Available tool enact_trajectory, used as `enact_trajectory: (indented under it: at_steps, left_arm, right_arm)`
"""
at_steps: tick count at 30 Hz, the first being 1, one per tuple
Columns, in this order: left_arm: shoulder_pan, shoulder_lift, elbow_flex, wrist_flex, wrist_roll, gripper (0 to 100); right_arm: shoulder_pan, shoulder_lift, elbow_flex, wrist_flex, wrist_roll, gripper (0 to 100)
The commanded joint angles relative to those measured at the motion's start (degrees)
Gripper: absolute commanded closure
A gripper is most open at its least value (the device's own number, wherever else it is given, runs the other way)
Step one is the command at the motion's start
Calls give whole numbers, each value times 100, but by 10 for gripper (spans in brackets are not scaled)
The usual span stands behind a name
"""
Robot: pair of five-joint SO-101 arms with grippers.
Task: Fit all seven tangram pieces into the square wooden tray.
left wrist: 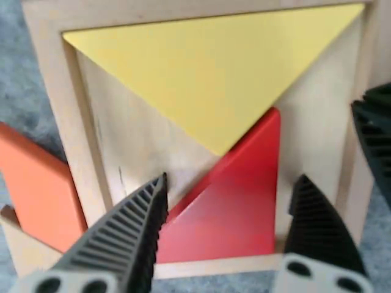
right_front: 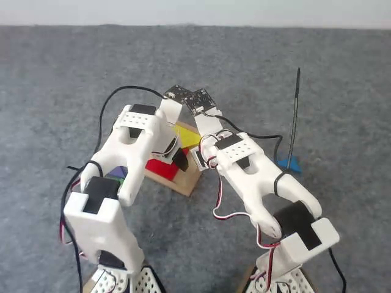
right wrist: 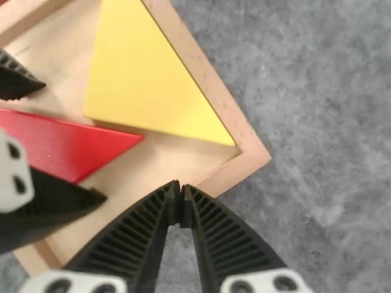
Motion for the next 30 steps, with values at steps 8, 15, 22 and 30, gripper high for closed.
enact_trajectory:
  at_steps: [8,15,22,30]
  left_arm:
    - [-105,18,-215,70,-62,805]
    - [-193,79,-277,193,-299,805]
    - [-193,79,-277,290,-466,805]
    - [-475,70,-303,404,-1002,805]
  right_arm:
    - [-180,-523,-290,-312,9,991]
    - [-277,-198,-167,-769,9,991]
    - [-286,-207,-123,-549,9,991]
    - [-251,251,-396,-470,9,991]
